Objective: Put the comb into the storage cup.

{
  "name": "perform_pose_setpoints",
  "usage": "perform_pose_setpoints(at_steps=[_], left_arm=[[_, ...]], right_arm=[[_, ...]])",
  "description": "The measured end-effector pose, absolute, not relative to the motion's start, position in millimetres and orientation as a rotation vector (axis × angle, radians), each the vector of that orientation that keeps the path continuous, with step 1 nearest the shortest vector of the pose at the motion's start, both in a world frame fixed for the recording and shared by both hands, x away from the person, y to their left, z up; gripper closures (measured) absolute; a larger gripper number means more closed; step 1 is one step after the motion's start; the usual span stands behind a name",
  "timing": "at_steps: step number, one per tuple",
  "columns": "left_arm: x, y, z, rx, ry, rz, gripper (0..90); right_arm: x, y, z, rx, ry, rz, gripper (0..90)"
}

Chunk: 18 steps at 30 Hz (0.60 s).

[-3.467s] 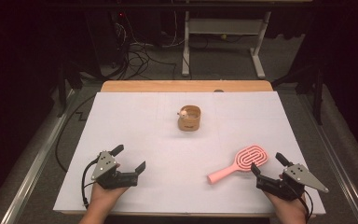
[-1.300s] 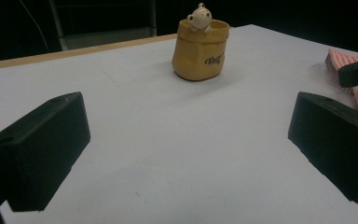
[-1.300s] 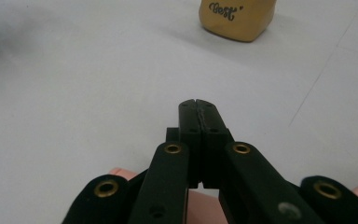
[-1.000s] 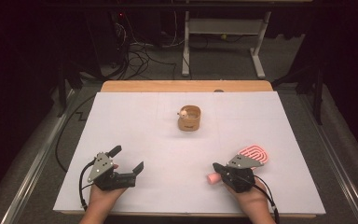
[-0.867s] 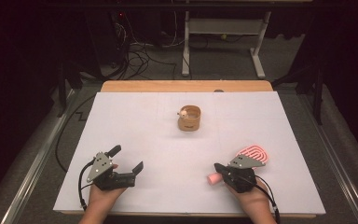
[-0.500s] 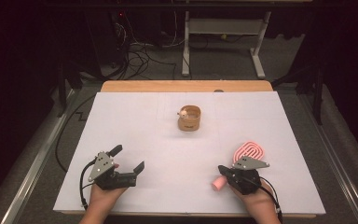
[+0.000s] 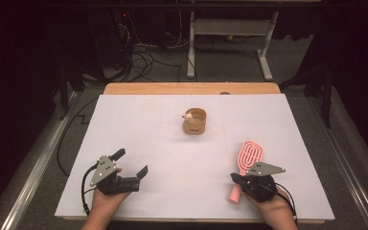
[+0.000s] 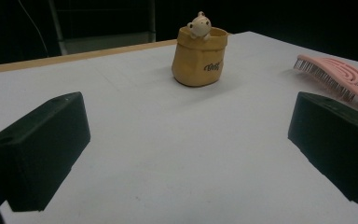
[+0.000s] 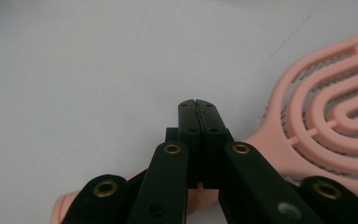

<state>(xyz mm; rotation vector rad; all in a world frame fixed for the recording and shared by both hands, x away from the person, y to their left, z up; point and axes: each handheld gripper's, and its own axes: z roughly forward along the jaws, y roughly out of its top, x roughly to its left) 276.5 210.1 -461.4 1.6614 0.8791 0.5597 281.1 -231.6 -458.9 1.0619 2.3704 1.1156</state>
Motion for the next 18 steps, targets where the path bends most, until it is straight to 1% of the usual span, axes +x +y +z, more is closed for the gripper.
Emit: perform_pose_setpoints(at_steps=[18], left_arm=[[277,210,-461,1.659,0.88,0.555,0.0]], right_arm=[[279,-270,-451,1.113,2.378,1.126,90.0]])
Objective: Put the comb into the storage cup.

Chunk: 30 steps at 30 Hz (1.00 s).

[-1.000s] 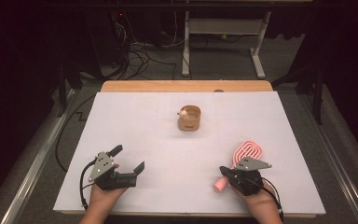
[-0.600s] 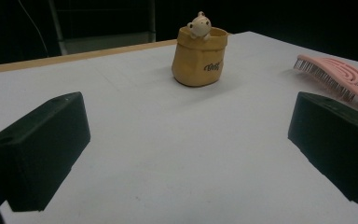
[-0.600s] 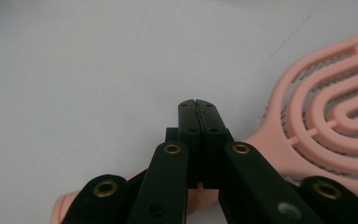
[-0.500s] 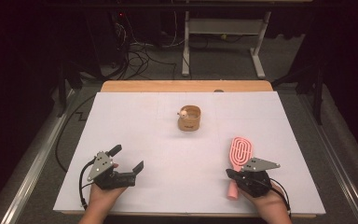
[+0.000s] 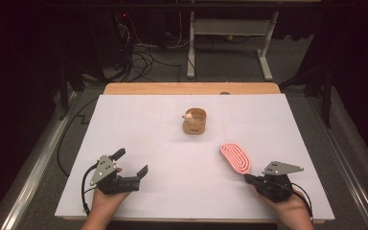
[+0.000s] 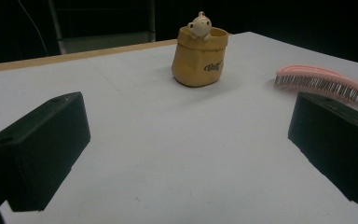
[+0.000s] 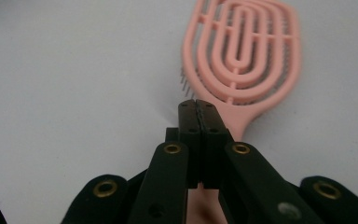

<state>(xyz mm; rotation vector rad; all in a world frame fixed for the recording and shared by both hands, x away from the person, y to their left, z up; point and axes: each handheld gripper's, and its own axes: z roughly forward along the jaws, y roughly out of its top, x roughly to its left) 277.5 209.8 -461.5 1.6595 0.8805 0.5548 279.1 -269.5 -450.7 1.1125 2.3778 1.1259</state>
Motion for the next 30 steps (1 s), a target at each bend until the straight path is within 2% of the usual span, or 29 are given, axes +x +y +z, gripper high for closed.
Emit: perform_pose_setpoints(at_steps=[10,16,25,26,27,30], left_arm=[[278,208,-462,1.676,0.88,0.544,0.0],[279,206,-463,1.713,0.88,0.537,0.0],[280,208,-464,1.708,0.878,0.55,0.0],[280,208,-464,1.708,0.878,0.55,0.0],[279,207,-464,1.708,0.872,0.555,0.0],[278,207,-464,1.71,0.864,0.556,0.0]], right_arm=[[274,-280,-437,1.094,2.253,1.257,90.0],[273,-294,-434,1.144,2.092,1.307,84.1],[277,-303,-440,1.222,2.025,1.326,57.4],[277,-303,-440,1.222,2.025,1.326,57.4],[277,-303,-441,1.217,2.018,1.325,49.7],[277,-304,-442,1.214,1.992,1.331,39.9]])
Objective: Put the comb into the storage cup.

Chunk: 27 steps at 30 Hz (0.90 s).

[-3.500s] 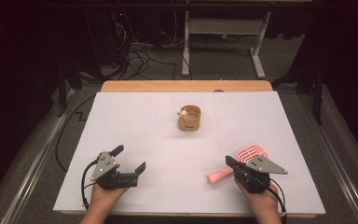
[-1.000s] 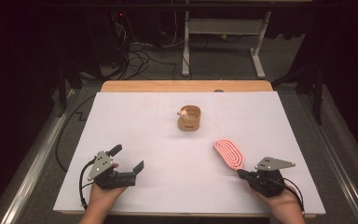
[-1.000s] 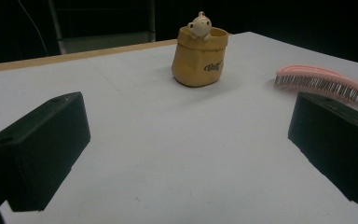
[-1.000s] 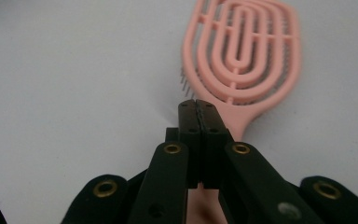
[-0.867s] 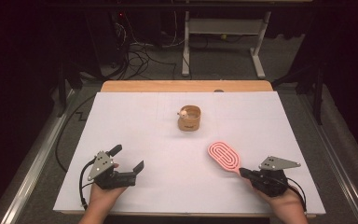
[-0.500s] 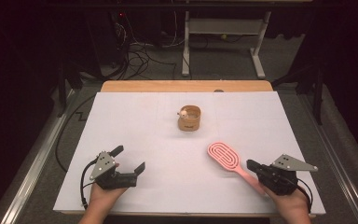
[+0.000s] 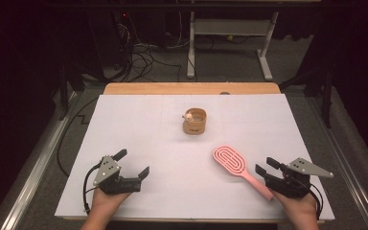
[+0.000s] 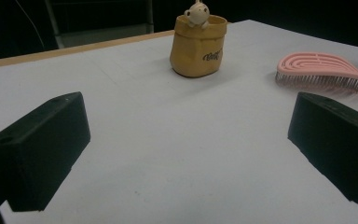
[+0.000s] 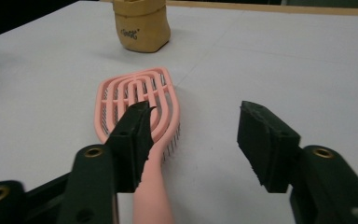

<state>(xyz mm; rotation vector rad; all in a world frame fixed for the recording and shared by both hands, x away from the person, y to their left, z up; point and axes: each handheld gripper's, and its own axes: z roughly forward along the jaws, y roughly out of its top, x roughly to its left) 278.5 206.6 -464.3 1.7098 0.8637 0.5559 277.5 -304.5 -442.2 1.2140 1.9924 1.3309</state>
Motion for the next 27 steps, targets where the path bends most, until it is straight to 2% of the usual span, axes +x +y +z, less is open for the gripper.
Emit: perform_pose_setpoints(at_steps=[7,13,27], left_arm=[[279,207,-465,1.71,0.871,0.545,0.0],[279,207,-465,1.712,0.873,0.54,0.0],[282,208,-465,1.703,0.878,0.551,0.0]], right_arm=[[278,-306,-439,1.227,1.936,1.355,15.8],[277,-305,-436,1.228,1.908,1.358,0.3],[272,-300,-430,1.158,1.874,1.389,0.3]])
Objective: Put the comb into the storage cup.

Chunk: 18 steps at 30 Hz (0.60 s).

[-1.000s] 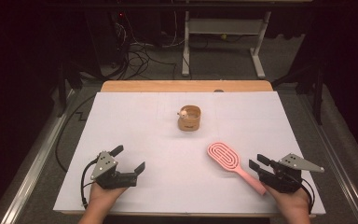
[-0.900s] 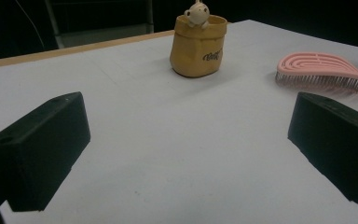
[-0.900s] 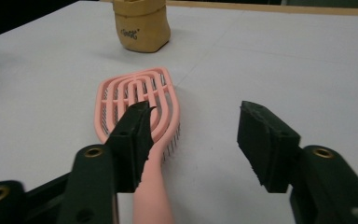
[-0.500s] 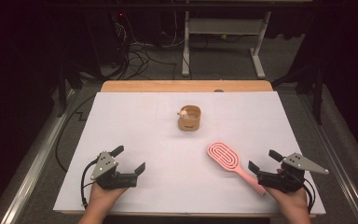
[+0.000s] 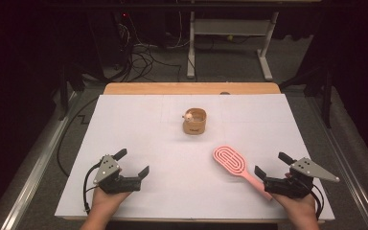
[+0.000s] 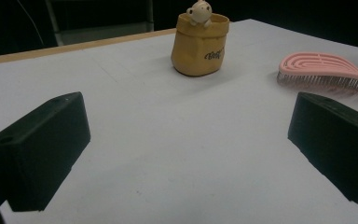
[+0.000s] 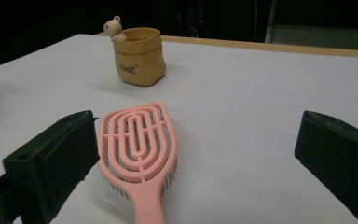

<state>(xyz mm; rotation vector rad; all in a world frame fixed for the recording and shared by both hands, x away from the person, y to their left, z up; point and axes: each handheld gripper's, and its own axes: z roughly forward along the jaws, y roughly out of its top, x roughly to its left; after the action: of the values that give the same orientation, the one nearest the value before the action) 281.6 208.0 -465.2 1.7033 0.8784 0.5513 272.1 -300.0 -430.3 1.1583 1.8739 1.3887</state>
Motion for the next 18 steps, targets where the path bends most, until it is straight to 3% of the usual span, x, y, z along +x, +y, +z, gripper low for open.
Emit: perform_pose_setpoints(at_steps=[18], left_arm=[[290,214,-458,1.721,0.883,0.54,0.0]], right_arm=[[294,-281,-429,1.17,2.033,1.221,0.3]])
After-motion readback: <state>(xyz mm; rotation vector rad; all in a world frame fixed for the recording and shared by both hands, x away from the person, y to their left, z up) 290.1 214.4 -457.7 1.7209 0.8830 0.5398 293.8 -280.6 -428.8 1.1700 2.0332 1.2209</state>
